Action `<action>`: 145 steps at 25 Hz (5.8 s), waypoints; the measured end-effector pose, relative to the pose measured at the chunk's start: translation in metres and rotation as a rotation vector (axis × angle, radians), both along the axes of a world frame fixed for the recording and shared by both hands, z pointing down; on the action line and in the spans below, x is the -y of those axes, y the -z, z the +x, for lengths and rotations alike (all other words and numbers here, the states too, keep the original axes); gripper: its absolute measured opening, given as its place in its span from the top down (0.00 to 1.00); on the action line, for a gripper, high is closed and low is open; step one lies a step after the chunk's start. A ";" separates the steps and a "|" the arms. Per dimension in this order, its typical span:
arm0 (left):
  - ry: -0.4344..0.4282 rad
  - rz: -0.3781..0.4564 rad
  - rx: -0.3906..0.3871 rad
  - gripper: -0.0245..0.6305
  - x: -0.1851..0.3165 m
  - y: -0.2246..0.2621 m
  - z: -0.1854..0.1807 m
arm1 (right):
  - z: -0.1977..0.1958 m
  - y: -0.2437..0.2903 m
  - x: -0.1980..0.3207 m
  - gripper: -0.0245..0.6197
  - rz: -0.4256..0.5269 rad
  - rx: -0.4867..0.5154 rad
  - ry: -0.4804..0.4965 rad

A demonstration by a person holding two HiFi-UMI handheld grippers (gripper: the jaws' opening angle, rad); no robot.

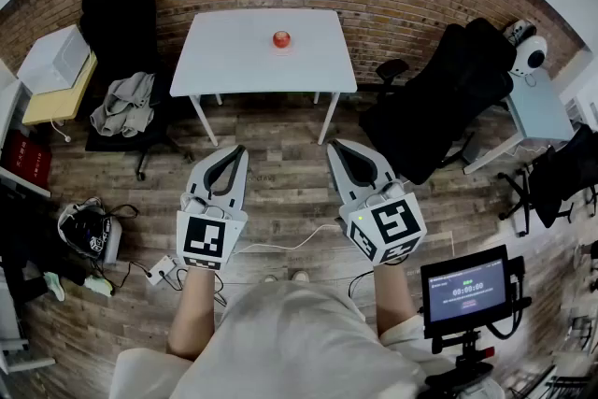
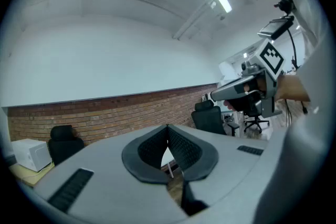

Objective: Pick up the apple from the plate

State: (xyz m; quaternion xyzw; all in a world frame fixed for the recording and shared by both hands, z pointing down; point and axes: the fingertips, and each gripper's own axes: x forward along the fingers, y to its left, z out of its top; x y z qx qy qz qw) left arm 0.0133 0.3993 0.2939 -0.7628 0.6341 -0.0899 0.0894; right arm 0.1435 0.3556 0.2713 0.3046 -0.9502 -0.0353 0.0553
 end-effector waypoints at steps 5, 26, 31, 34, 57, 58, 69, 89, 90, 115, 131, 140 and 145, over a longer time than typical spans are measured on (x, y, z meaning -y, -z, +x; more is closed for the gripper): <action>0.007 0.000 -0.008 0.95 0.000 -0.001 -0.004 | 0.000 0.000 0.000 0.96 0.006 0.001 -0.002; 0.017 -0.030 -0.005 0.95 0.025 -0.006 0.024 | 0.021 0.011 0.010 0.96 -0.012 0.123 0.112; 0.049 -0.025 -0.019 0.95 0.019 -0.014 0.023 | 0.025 0.003 0.005 0.96 -0.033 0.126 0.139; 0.058 -0.018 -0.021 0.95 0.015 -0.017 0.031 | 0.030 -0.004 0.003 0.96 -0.040 0.123 0.161; 0.043 -0.051 -0.034 0.95 0.127 -0.030 0.003 | 0.012 -0.026 0.116 0.96 -0.156 0.101 0.134; 0.039 -0.049 -0.036 0.95 0.137 -0.030 -0.002 | 0.007 -0.026 0.126 0.96 -0.152 0.103 0.126; 0.003 -0.058 -0.032 0.95 0.233 -0.020 -0.067 | -0.059 -0.010 0.220 0.96 -0.115 0.135 0.076; -0.098 -0.039 -0.072 0.95 0.357 -0.024 -0.144 | -0.146 -0.023 0.344 0.96 -0.141 0.107 0.011; -0.112 -0.040 -0.073 0.95 0.364 -0.025 -0.146 | -0.151 -0.026 0.350 0.96 -0.145 0.102 0.006; -0.169 -0.042 -0.034 0.96 0.403 -0.024 -0.163 | -0.169 -0.029 0.387 0.96 -0.185 0.136 -0.062; -0.153 -0.067 -0.038 0.96 0.400 -0.030 -0.163 | -0.176 -0.030 0.381 0.96 -0.162 0.105 -0.025; -0.072 -0.126 -0.126 0.96 0.448 -0.014 -0.140 | -0.147 -0.018 0.434 0.96 -0.173 0.117 0.016; -0.009 -0.103 -0.119 0.96 0.459 -0.014 -0.130 | -0.131 -0.021 0.446 0.96 -0.163 0.106 0.043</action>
